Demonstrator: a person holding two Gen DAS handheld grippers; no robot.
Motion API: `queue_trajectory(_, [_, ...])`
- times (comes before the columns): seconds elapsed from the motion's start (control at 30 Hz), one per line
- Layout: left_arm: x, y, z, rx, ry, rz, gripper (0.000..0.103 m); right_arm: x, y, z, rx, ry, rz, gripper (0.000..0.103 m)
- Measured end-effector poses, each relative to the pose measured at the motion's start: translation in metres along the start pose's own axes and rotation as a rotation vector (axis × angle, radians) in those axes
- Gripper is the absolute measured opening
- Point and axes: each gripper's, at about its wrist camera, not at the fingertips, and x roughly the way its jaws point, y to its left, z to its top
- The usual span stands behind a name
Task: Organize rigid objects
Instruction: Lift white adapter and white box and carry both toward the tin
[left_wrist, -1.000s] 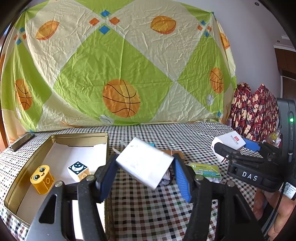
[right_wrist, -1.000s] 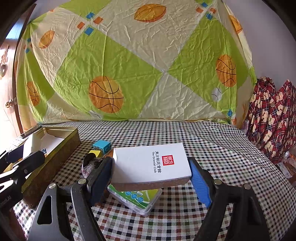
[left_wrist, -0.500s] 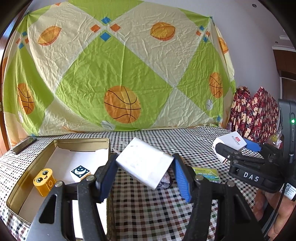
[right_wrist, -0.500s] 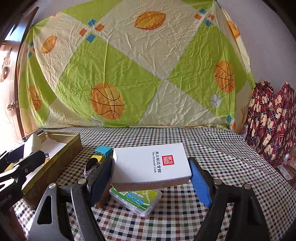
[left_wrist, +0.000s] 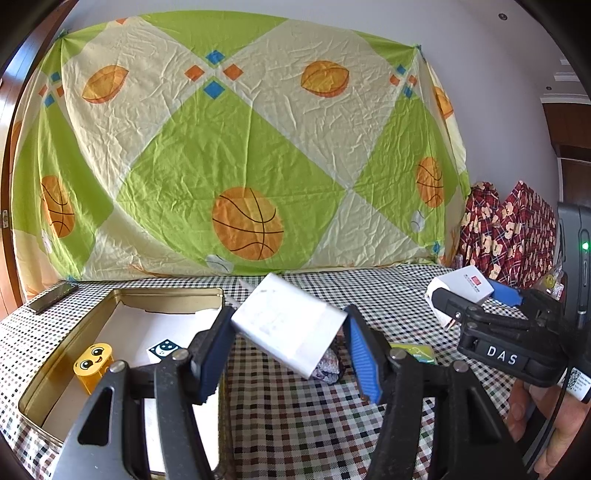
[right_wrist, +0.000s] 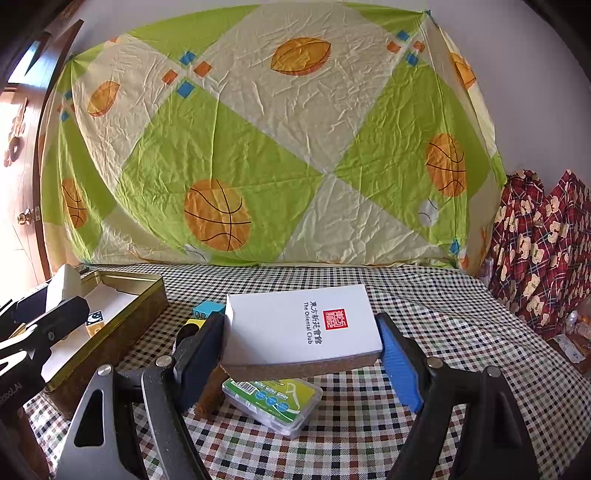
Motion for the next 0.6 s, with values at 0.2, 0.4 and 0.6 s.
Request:
queue_trajectory(0.2, [-0.006, -0.003, 0.0, 0.016, -0.028, 0.005, 0.059, -0.003, 0.0, 0.0, 0.001, -0.022, 0.002, 0.082])
queue_trajectory(0.4, [-0.01, -0.004, 0.0, 0.02, -0.052, 0.011, 0.059, -0.007, 0.0, 0.0, 0.003, -0.041, 0.003, 0.082])
queue_trajectory(0.6, [-0.016, -0.004, 0.0, 0.023, -0.08, 0.015, 0.059, -0.012, -0.001, -0.001, 0.005, -0.061, 0.003, 0.082])
